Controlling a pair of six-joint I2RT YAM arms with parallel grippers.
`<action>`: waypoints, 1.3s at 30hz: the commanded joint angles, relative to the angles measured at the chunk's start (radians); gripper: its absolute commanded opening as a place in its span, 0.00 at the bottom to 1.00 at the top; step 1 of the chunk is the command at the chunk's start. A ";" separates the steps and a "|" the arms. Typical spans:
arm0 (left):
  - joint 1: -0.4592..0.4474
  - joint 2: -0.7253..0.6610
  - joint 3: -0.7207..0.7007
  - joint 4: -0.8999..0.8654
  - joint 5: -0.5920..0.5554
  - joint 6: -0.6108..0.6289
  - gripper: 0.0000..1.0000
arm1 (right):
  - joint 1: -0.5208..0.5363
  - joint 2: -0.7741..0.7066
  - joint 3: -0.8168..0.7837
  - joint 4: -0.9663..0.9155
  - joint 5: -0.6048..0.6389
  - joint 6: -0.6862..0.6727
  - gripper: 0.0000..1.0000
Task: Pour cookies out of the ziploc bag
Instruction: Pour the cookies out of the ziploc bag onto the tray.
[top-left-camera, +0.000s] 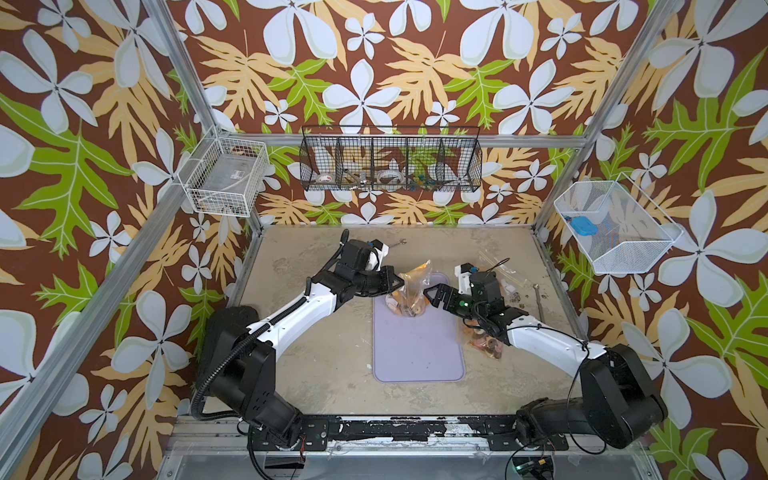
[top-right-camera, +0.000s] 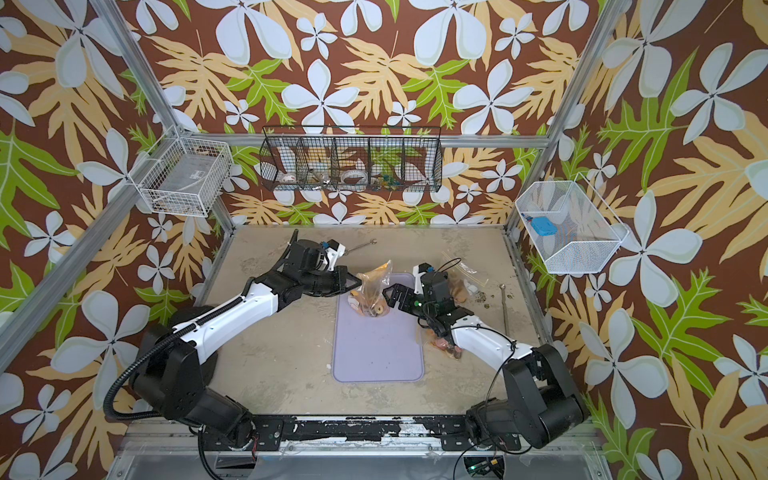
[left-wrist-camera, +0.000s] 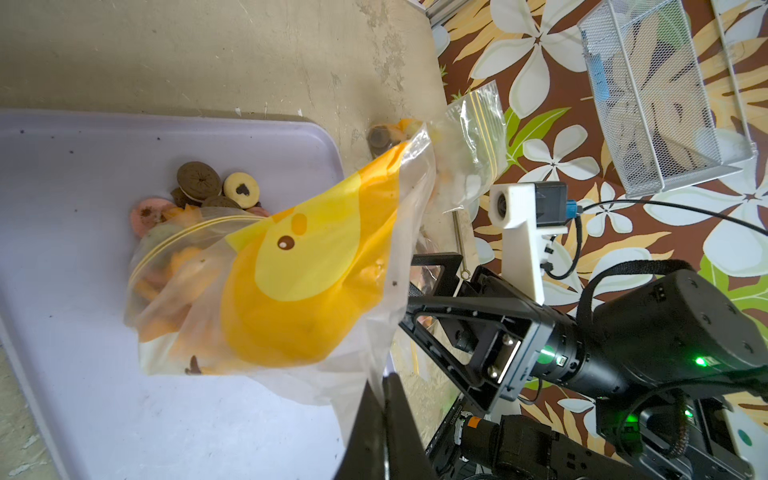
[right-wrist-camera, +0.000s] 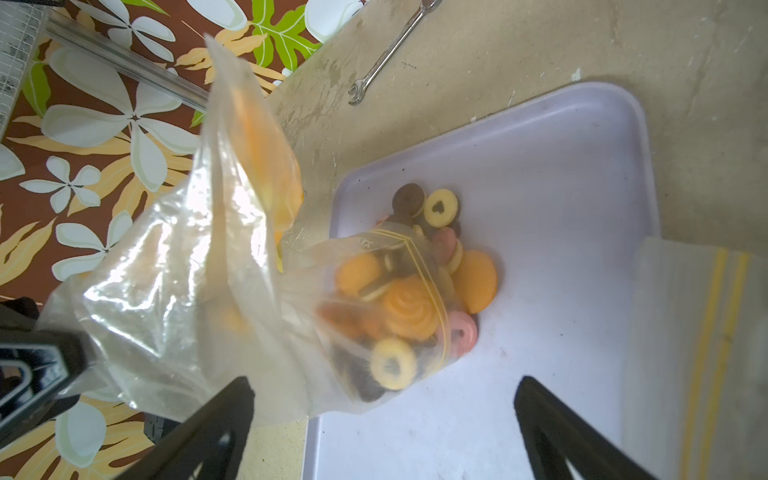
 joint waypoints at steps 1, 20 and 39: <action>-0.003 -0.011 0.003 -0.003 -0.003 -0.007 0.00 | -0.006 -0.005 -0.002 -0.010 -0.010 -0.012 1.00; -0.026 0.007 0.036 0.011 0.000 -0.034 0.00 | -0.008 0.010 -0.015 0.017 -0.028 0.002 1.00; -0.044 0.022 0.118 0.004 -0.003 -0.055 0.00 | -0.007 -0.017 -0.011 -0.006 -0.026 -0.005 1.00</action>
